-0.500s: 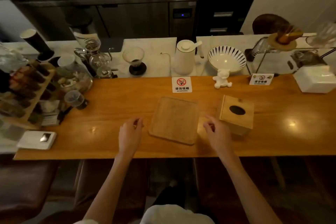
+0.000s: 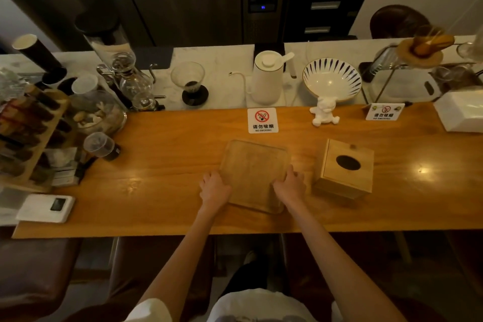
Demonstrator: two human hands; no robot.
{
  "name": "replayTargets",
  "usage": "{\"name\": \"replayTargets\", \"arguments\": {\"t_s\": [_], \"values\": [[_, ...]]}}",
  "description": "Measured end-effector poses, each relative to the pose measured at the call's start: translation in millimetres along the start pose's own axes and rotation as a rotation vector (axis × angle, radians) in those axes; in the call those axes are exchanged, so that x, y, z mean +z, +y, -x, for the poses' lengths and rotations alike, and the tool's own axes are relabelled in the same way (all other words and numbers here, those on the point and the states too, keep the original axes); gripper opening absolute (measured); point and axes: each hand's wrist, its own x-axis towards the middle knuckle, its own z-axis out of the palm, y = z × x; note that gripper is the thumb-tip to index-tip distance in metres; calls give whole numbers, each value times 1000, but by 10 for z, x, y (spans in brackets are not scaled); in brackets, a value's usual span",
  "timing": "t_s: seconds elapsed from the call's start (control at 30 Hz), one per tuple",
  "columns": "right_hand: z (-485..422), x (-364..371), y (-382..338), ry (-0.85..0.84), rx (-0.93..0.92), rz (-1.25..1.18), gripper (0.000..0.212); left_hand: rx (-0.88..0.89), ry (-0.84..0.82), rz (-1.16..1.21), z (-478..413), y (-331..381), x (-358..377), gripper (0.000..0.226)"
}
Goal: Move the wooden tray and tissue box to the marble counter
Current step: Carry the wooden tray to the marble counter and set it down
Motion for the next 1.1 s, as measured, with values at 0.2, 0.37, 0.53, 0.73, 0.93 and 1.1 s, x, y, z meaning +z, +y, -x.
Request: {"name": "replayTargets", "arguments": {"t_s": [0.2,0.37,0.53,0.73,0.93,1.1], "values": [[-1,-13,66,-92,133,-415,60,-64,-80,189,126,-138,-27,75],[169,-141,181,-214,123,-594,46,-124,-144,533,258,-572,-106,80],[548,-210,358,-275,26,-673,38,20,-124,730,671,-822,-94,44],[1236,-661,885,-327,-139,-693,79,208,21,879,1488,-721,-4,54],[2214,-1463,2329,-364,-103,-979,58,379,-55,778,2616,-342,646,47],[2900,-2187,3772,-77,-24,-1117,53,578,-362,546,3531,308,1718,32]]}}
